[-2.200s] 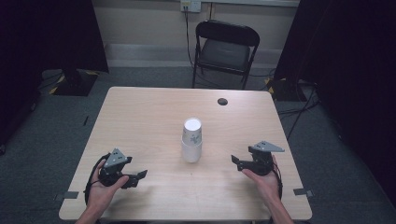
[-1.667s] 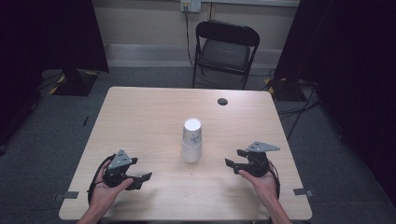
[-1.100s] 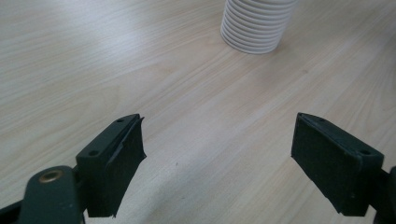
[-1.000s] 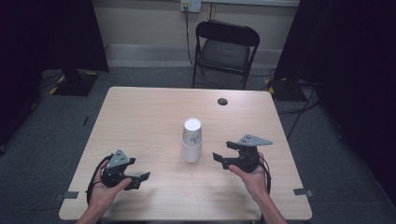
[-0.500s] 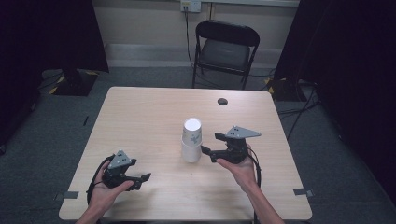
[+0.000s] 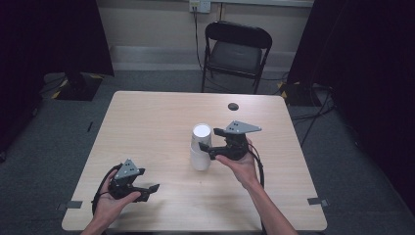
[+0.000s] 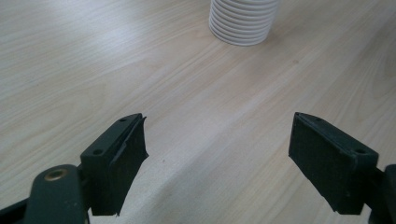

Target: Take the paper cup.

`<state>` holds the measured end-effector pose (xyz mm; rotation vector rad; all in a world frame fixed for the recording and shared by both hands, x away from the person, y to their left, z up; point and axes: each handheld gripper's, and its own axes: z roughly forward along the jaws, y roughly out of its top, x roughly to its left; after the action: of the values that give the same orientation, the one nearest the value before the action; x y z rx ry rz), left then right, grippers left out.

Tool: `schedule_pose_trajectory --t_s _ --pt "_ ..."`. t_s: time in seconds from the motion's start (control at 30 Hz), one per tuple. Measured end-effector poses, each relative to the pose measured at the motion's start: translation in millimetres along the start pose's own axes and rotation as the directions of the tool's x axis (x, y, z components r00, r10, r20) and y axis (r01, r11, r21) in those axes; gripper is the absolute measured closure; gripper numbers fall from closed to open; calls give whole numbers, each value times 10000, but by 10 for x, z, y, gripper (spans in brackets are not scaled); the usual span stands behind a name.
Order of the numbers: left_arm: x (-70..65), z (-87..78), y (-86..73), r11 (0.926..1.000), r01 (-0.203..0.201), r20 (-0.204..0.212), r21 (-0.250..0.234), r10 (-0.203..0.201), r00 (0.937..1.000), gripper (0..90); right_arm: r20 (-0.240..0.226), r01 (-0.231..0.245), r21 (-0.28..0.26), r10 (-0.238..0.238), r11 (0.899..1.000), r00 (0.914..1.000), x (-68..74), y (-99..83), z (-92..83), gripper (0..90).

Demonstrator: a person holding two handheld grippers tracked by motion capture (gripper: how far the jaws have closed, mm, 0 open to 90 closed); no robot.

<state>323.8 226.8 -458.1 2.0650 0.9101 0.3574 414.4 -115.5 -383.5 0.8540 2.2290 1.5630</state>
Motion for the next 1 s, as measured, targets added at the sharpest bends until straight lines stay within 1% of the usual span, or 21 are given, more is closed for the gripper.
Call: schedule_pose_trajectory --t_s 0.03,0.2,0.3,0.33,0.37,0.47,0.5,0.53,0.57,0.6,0.63,0.73,0.8,0.87,0.9,1.0 --pt "-6 4 -1 10000 29 -11 16 -29 10000 186 0 0 0 0 10000 10000 0 0 0 193" --pt "-2 2 -1 10000 30 16 2 -30 10000 186 -158 -17 8 17 10000 9999 -9 48 109 194" --pt "0 9 -2 9999 163 58 -1 -163 9999 186 -240 64 99 -62 9999 9997 -2 59 185 204" --pt "7 11 1 10000 89 67 41 -89 9999 186 -233 74 149 -70 9999 9997 -1 62 199 214" --pt "-2 13 -1 9999 143 106 9 -143 9998 186 -210 124 73 -123 9999 9997 2 64 222 226" --pt "-14 2 3 10000 -31 223 -46 32 9997 185 -183 107 92 -106 9999 9998 1 59 264 229" --pt "-22 1 4 10000 -55 170 -75 57 9998 185 -150 82 140 -80 9999 9999 -1 55 276 235" --pt "-23 2 4 9999 -54 185 -86 55 9998 185 -131 78 258 -74 9996 9999 -9 48 306 240" --pt "-22 2 4 10000 -56 192 -81 57 9998 185 -131 78 258 -74 9996 9999 -9 48 306 240" --pt "-15 0 5 9999 -157 146 -31 157 9998 185 -122 111 283 -108 9995 9999 -12 46 320 244" --pt "-18 2 4 10000 -77 158 -37 78 9998 185 -134 118 300 -114 9995 9998 -20 42 338 246" --pt "-16 2 4 10000 -82 138 -22 83 9999 185 -191 93 401 -86 9992 9998 -32 27 387 255" --pt "-20 3 2 10000 -64 143 -5 64 9999 185 -177 186 502 -177 9986 9997 -30 18 421 267" --pt "-16 4 2 9998 -169 50 46 169 9998 185 -107 242 529 -236 9983 9997 -24 19 424 277" --pt "-16 7 0 9998 -173 29 66 173 9998 185 -24 271 586 -270 9979 9996 -17 22 422 279" --pt "-12 16 -1 9999 -110 -6 76 110 9999 185 30 284 614 -286 9977 9996 -11 26 421 284"
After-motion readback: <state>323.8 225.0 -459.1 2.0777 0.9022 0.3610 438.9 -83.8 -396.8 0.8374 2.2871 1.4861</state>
